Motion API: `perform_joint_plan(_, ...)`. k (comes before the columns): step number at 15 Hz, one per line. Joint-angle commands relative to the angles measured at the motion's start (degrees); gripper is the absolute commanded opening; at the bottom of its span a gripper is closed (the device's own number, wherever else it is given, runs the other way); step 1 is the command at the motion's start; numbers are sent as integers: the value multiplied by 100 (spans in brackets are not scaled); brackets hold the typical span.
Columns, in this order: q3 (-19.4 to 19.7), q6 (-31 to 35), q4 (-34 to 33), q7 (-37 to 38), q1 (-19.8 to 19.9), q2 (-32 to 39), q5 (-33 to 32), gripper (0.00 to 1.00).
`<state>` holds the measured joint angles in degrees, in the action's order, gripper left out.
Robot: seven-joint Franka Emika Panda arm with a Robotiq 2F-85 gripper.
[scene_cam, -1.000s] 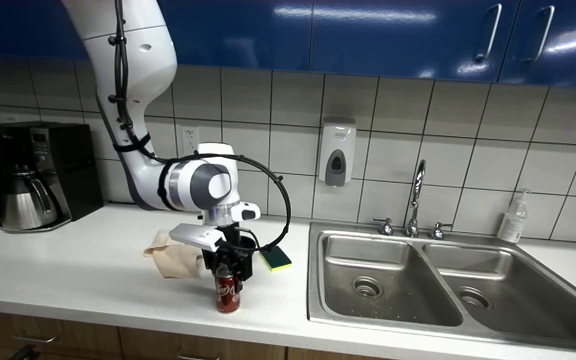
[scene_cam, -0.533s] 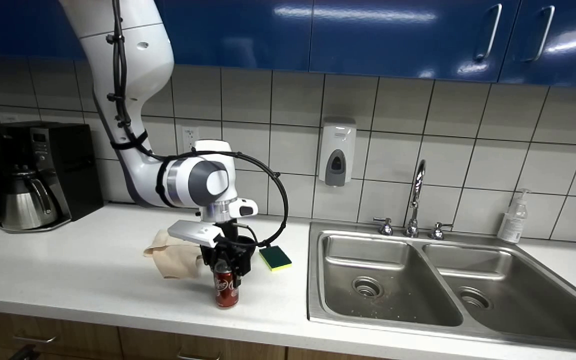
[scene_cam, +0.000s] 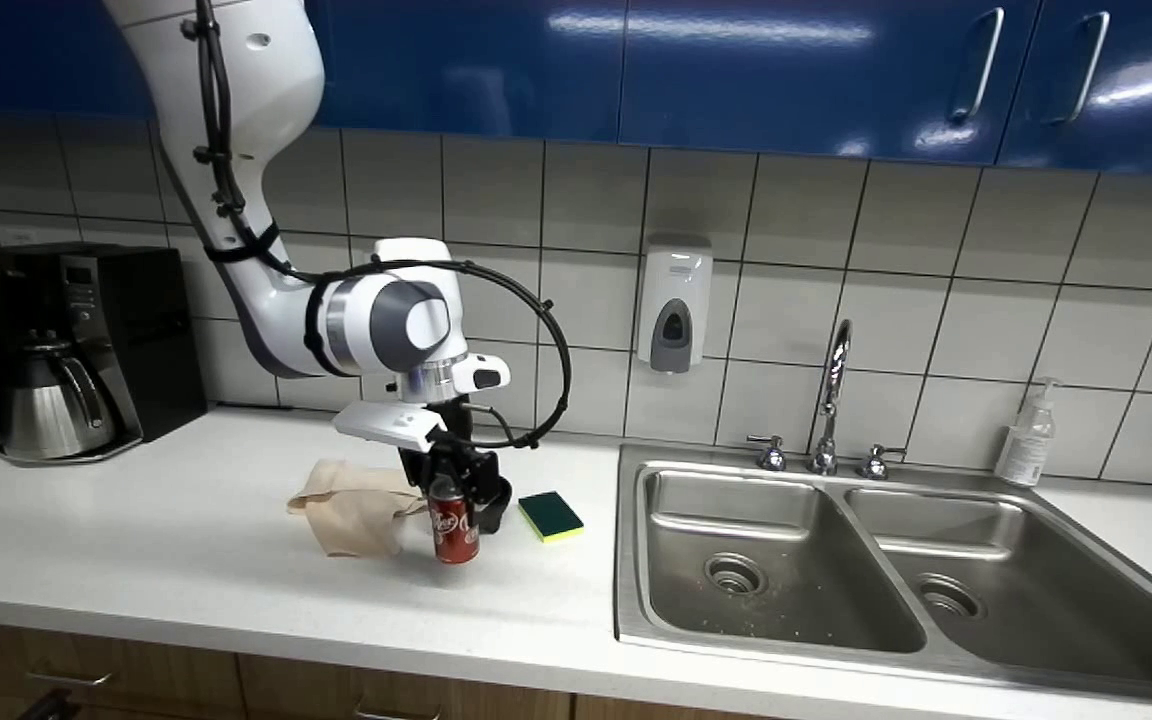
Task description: Put the red can in the black bowl
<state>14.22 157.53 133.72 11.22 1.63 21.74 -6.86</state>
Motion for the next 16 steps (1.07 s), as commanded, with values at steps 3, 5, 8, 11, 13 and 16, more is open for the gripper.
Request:
perform_joint_plan(3, 152, -20, 142, 208, -145, -561, -280, 41)
perform_joint_plan(5, 149, -10, 134, 242, -156, -651, -323, 41)
perform_joint_plan(8, 119, 3, 97, 319, -176, -744, -388, 41)
perform_joint_plan(11, 84, 58, 66, 456, -239, -785, -429, 41)
perform_joint_plan(13, 75, 123, 8, 582, -315, -743, -454, 41)
perform_joint_plan(16, 62, 183, -114, 740, -421, -630, -449, 41)
